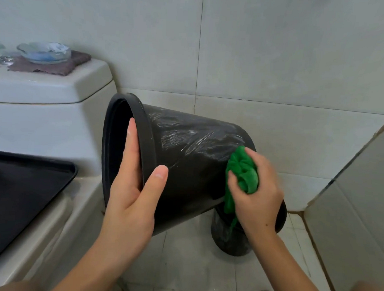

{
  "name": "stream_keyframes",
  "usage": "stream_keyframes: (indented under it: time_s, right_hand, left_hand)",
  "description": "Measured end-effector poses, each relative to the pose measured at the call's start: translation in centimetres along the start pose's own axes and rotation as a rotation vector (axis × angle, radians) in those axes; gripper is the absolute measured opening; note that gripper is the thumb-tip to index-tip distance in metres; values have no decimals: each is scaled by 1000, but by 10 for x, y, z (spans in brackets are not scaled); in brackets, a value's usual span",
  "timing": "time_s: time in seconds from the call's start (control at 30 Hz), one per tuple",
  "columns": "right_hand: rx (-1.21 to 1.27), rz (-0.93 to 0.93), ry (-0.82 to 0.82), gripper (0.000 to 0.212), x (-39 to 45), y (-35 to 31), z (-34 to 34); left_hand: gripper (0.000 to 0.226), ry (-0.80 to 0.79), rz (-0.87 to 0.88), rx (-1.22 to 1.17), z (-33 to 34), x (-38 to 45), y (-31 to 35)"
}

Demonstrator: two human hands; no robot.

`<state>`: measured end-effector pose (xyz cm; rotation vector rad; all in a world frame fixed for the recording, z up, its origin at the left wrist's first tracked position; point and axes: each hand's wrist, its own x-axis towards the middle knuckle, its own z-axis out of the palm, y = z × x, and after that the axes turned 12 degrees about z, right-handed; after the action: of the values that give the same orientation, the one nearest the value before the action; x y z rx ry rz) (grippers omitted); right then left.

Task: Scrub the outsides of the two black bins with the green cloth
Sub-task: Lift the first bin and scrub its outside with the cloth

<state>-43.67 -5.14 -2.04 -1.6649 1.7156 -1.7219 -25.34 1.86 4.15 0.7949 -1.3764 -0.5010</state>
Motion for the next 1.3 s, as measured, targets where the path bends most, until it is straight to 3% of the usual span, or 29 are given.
stream_keyframes:
  time_s: [0.03,0.1,0.2,0.27,0.37,0.63,0.83,0.93,1.13,1.2,1.3]
  right_hand:
    - [11,51,1,52,3,-1,-2]
    - [97,324,35,49,14,0,-9]
    - [363,665,-17,18,34,7,-22]
    - [530,794,-105,10,43,7,-31]
    - [581,812,-201,8,45,5,-38]
    - [618,914,-236,5,55,6,-46]
    - [632,941,-232,6,49,12,-41]
    - [619,965,-245,3,45,16,-39]
    - [705,1021,-223,13,45,22,-41]
    - [671,994,-236,10,42,22,-37]
    - [634,1004,-253,9,29,22,-25]
  left_hand:
    - [67,-1,21,12,0,0,1]
    - [67,-17,43,8,0,1,2]
    - [71,-76,30,-63,-1,-3,4]
    - [71,-86,16,-91,-4,-5,3]
    - [71,-100,22,-91,-9,-1,0]
    - [72,-141,32,-83,-7,-4,7]
    - [60,-83,-118,-74,-16,10,14]
    - [84,-115,-233,-35,-19,16,13]
    - [103,-284,-311,12,-36,31,32]
    - [76,-219,-375,30,-39,35,27]
    - [13,-17,-375,252,-31,34,6]
